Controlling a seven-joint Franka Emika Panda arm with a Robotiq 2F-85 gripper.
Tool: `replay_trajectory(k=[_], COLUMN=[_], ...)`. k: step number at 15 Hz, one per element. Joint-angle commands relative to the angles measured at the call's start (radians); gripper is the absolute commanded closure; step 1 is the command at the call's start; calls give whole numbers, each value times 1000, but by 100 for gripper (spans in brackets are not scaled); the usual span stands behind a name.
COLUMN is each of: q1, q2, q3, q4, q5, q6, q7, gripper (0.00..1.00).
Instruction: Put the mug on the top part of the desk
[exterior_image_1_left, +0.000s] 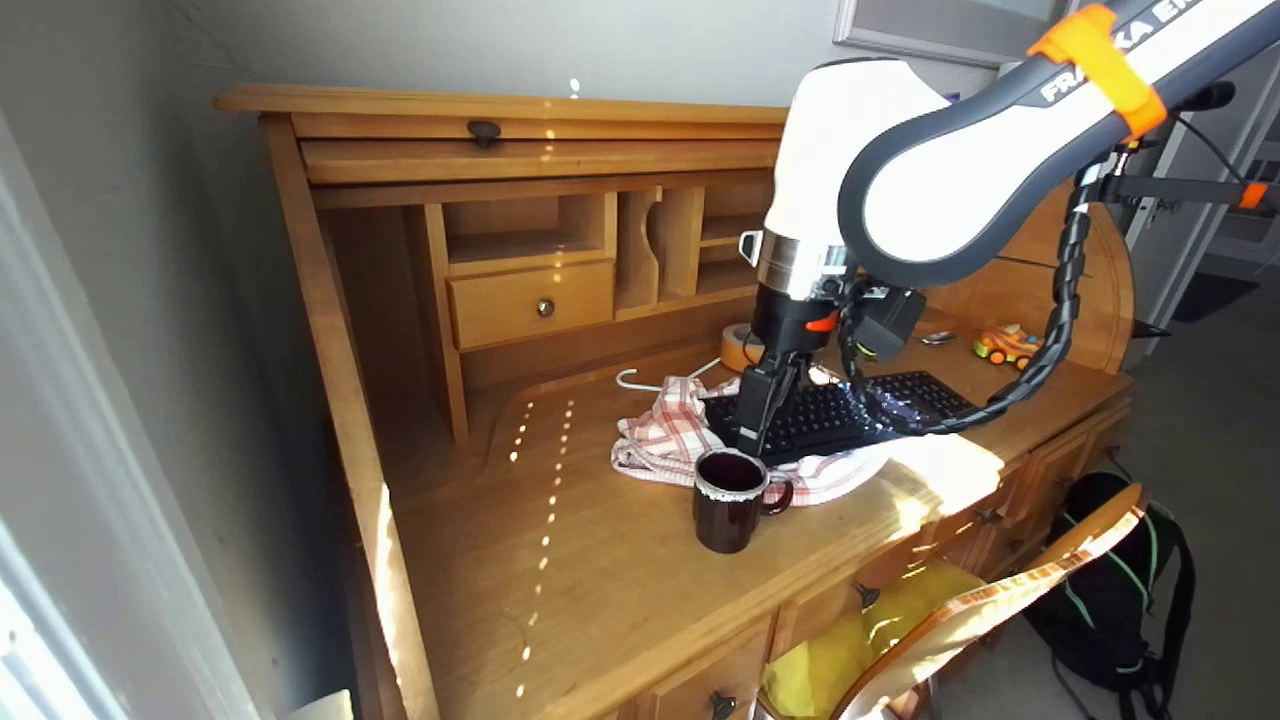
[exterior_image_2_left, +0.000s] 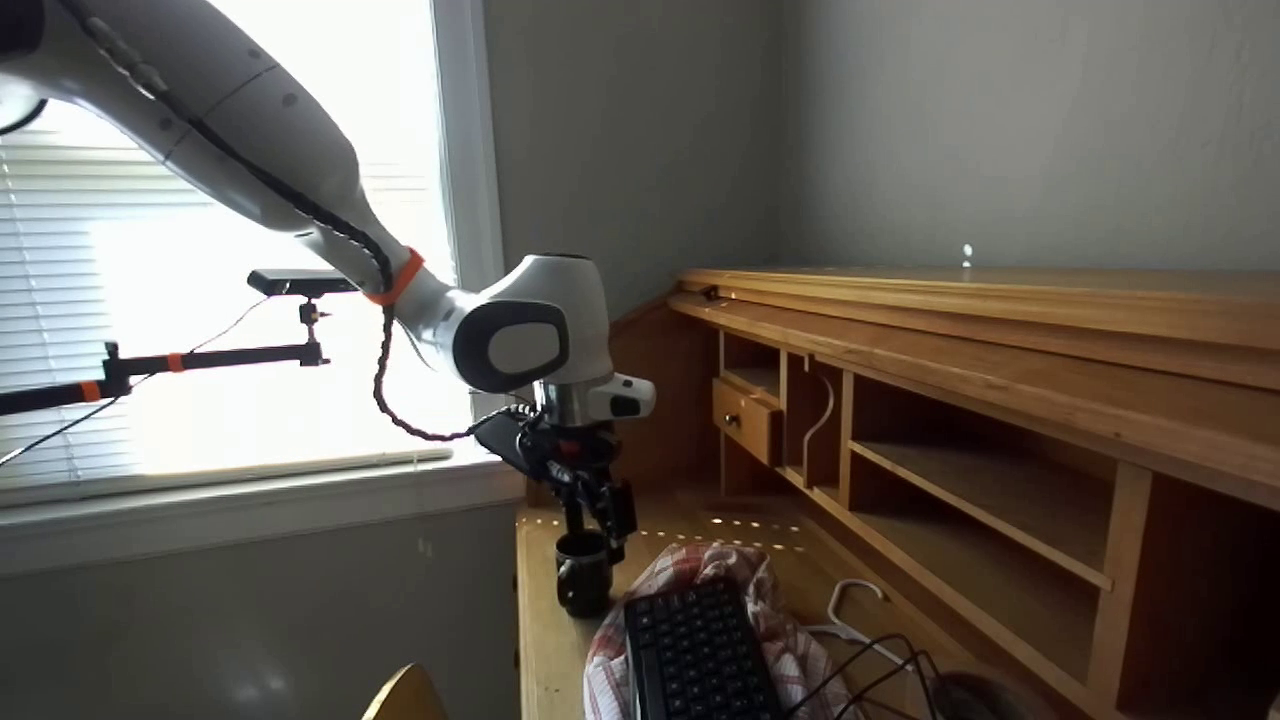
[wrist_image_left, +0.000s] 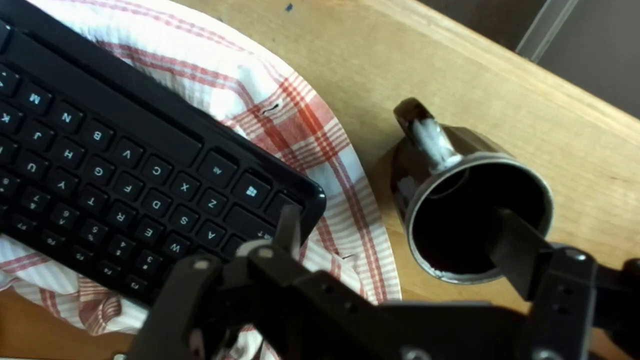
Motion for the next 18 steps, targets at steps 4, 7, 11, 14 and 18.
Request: replay_trajectory(k=[4,7,11,14,18], q1=[24,31,41,50,56], q2=[59,69,77,80,56], q3=[-15,-16,-15,-17,-15], q4=[7,3,-2,-4,-12], q5=[-43,-42,-47,-50,-44], q6=[117,124,119,131,118], q7=[47,58,59,66,83], gripper=[50,56,52,79,100])
